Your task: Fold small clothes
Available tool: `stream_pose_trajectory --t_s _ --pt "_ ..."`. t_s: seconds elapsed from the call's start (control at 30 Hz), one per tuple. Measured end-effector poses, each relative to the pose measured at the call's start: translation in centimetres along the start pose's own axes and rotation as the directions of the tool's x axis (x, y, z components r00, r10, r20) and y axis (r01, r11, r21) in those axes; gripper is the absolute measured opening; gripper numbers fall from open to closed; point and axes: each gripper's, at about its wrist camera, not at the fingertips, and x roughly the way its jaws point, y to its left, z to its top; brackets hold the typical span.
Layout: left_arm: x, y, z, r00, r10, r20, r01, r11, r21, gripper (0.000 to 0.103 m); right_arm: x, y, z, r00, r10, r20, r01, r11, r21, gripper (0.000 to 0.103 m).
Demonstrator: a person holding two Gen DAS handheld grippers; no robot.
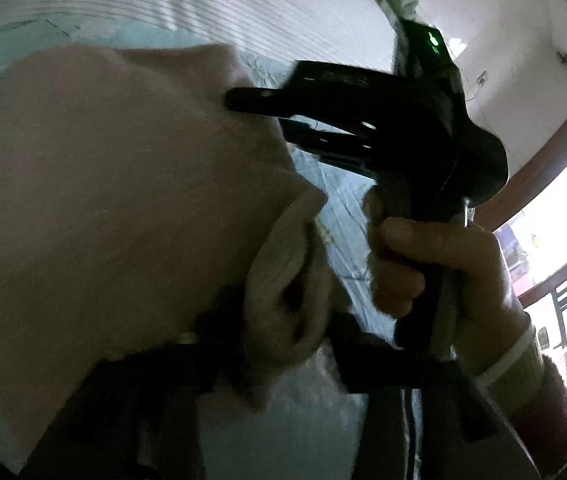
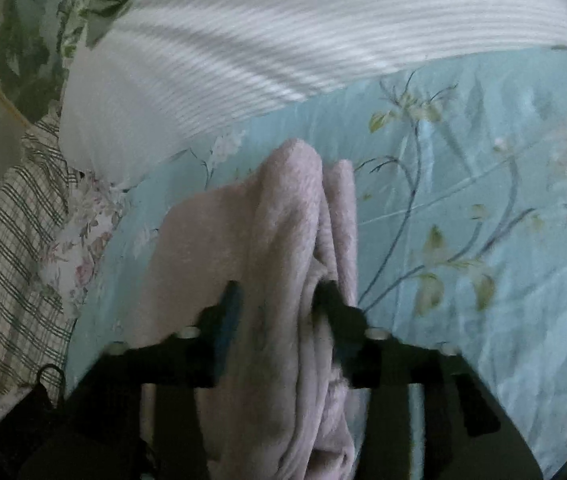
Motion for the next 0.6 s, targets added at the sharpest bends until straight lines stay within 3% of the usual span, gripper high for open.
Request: stream_pose_trajectory --t_s 0.03,0.13,0.3,0.47,0.6 --pt "-1.2 0.5 -0.4 1.0 -0.011 0.011 0.011 1.0 -0.006 0.067 -0.7 0.2 -0.4 1.0 0.005 0.006 -0.005 1.0 -0.005 0.067" --pt "-4.5 2.3 -1.3 0.999 -0.028 0.036 0.029 0.999 -0.037 0.07 -1.3 0.3 -1.5 1.0 0.017 -0.01 -0.017 1.0 -0.008 0.068" --pt "-7.8 6.1 -1.8 0.997 0.037 0.075 -0.027 0.991 -0.127 0.078 -0.8 -0.6 -2.9 0.998 0.035 -0.048 -0.033 0.999 0.024 0.071" --pt "-7.6 12.0 0.1 0.996 0.068 0.049 -0.053 0.961 -0.27 0.079 0.4 -1.5 -3.3 0.994 0.068 -0.082 -0.062 0.995 0.074 0.071" --pt "-7.1 13.7 1.0 0.997 0.064 0.038 -0.049 0.951 -0.306 0.079 1.3 -1.8 -3.1 0.994 0.059 -0.095 -0.052 0.996 0.076 0.072"
